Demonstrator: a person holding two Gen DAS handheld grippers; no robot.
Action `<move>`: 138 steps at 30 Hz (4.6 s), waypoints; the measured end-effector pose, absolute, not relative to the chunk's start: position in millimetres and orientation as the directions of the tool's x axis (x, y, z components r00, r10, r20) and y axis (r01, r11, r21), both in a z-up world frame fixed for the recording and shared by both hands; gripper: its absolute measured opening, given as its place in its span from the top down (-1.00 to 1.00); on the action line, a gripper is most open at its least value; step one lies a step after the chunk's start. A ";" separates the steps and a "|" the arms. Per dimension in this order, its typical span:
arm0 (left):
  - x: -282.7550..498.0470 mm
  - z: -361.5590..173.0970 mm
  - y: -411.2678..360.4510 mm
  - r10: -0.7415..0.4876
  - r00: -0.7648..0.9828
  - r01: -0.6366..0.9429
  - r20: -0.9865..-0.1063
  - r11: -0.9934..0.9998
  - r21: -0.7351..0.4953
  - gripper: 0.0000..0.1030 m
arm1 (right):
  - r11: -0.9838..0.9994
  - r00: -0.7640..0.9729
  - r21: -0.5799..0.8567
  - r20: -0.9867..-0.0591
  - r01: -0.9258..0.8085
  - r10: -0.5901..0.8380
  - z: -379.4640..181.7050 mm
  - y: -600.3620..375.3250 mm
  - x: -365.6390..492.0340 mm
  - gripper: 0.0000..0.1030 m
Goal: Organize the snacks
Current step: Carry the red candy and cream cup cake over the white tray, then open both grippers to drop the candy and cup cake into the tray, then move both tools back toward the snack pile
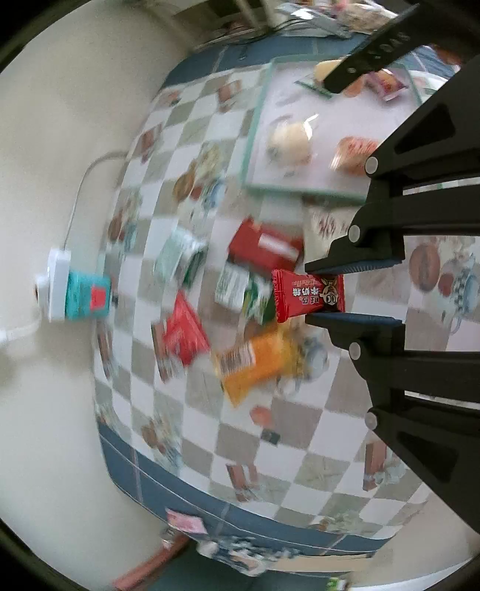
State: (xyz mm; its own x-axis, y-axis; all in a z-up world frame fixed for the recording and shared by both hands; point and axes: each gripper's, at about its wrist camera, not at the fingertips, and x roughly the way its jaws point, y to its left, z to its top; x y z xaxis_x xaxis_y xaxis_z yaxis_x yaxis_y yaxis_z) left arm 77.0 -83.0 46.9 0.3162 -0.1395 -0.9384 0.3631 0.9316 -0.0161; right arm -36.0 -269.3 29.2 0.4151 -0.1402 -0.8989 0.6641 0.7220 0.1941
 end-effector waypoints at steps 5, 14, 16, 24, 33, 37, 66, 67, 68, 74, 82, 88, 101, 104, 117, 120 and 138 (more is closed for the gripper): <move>49.3 47.2 -124.5 -0.175 0.298 0.459 -0.938 0.888 -0.020 0.61 | 0.659 0.401 0.209 -0.903 0.722 -0.152 23.0 -303.1 -61.4 0.08; 7.1 36.9 -183.9 -0.230 0.230 0.589 -0.946 0.807 -0.053 0.61 | 0.601 0.384 0.215 -0.908 0.770 -0.167 17.9 -336.3 -91.2 0.08; -1.3 31.1 -196.4 -0.234 0.199 0.615 -0.952 0.786 -0.065 0.61 | 0.596 0.384 0.218 -0.908 0.773 -0.166 16.9 -340.3 -94.2 0.08; -14.3 10.6 -223.4 -0.212 0.165 0.648 -0.963 0.760 -0.056 0.60 | 0.578 0.369 0.214 -0.915 0.787 -0.165 10.8 -351.0 -103.6 0.07; -13.2 -3.9 -231.9 -0.210 0.147 0.653 -0.967 0.754 -0.064 0.60 | 0.578 0.347 0.205 -0.926 0.790 -0.146 0.0 -353.2 -102.9 0.07; -11.1 -7.4 -231.7 -0.210 0.149 0.650 -0.966 0.757 -0.064 0.60 | 0.580 0.342 0.203 -0.929 0.789 -0.139 -3.0 -351.9 -101.1 0.07; 26.5 -5.9 -192.3 -0.140 0.175 0.523 -0.975 0.852 -0.029 -0.41 | 0.610 0.294 0.161 -0.948 0.776 -0.124 -14.6 -343.7 -88.4 0.02; 28.7 -5.8 -190.1 -0.137 0.175 0.513 -0.975 0.858 -0.028 -0.46 | 0.612 0.290 0.157 -0.949 0.775 -0.124 -15.2 -342.9 -87.5 0.00; 31.8 -6.0 -186.8 -0.132 0.176 0.501 -0.976 0.865 -0.026 -0.48 | 0.614 0.287 0.153 -0.950 0.774 -0.125 -15.4 -342.3 -86.9 -0.03; 48.7 -6.9 -168.0 -0.093 0.197 0.431 -0.976 0.902 0.001 -0.69 | 0.626 0.265 0.119 -0.953 0.770 -0.145 -16.1 -335.7 -81.0 -0.44; 73.4 -6.2 -133.1 -0.048 0.220 0.333 -0.974 0.942 0.028 -0.77 | 0.661 0.253 0.084 -0.953 0.746 -0.164 -17.0 -321.7 -67.8 -0.79; 88.3 -5.5 -109.1 -0.031 0.220 0.278 -0.975 0.960 0.032 -0.78 | 0.682 0.255 0.069 -0.951 0.728 -0.176 -14.7 -309.1 -57.2 -0.96; 115.3 0.8 -51.9 -0.011 0.233 0.167 -0.973 0.986 0.029 -0.79 | 0.747 0.275 0.063 -0.947 0.662 -0.164 -9.0 -264.6 -25.8 -1.00; 121.6 0.6 -35.7 -0.003 0.230 0.136 -0.973 0.990 0.029 -0.79 | 0.766 0.286 0.064 -0.945 0.640 -0.159 -6.2 -250.4 -17.0 -1.00; 139.3 -9.9 15.2 -0.022 0.195 0.036 -0.981 0.999 -0.016 -0.79 | 0.845 0.294 0.053 -0.948 0.532 -0.126 -11.1 -186.9 23.0 -1.00; 143.5 -13.4 24.5 -0.027 0.181 0.014 -0.983 1.000 -0.025 -0.79 | 0.860 0.299 0.053 -0.947 0.507 -0.118 -13.4 -174.7 30.1 -1.00; 156.1 -24.4 42.9 -0.057 0.149 -0.026 -0.987 0.998 -0.061 -0.79 | 0.886 0.349 0.210 -0.935 0.413 0.059 -35.3 -144.9 53.7 -0.92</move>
State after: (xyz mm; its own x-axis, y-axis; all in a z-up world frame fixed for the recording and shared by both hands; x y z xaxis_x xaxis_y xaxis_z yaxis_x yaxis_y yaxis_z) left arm 156.1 42.9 -24.4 0.1487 -0.0567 -0.9873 -0.0264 0.9978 -0.0612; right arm 53.7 -144.9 -35.3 0.3488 0.0594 -0.9353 0.4129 0.8862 0.2103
